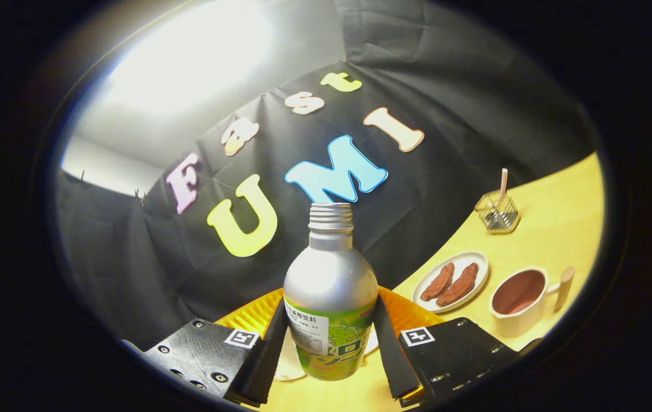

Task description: Take the bottle from table, then pour the juice into the cup, finally place the bottle on the coaster

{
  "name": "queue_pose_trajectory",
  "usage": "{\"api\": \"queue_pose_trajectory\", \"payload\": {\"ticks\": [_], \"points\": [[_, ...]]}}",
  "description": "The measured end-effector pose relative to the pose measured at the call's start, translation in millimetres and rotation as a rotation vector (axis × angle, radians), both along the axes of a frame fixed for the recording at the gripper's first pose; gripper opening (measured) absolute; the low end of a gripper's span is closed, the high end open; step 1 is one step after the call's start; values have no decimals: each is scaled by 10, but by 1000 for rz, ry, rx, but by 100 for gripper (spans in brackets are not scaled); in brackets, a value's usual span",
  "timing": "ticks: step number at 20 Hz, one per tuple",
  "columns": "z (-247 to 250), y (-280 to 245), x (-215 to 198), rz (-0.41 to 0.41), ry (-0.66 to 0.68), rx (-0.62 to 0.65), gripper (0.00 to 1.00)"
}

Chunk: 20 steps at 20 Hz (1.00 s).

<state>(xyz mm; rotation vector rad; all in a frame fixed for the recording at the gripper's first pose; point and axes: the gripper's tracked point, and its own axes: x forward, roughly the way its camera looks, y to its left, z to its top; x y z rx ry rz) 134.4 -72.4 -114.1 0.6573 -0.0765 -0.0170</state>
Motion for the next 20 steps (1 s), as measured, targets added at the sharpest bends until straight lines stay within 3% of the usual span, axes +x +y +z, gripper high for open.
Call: {"api": "queue_pose_trajectory", "payload": {"ticks": [5, 11, 20], "points": [[-25, -23, 41, -60, 111, -291, 75], [-83, 79, 104, -74, 232, -594, 76], [-177, 88, 143, -68, 242, -602, 75]]}}
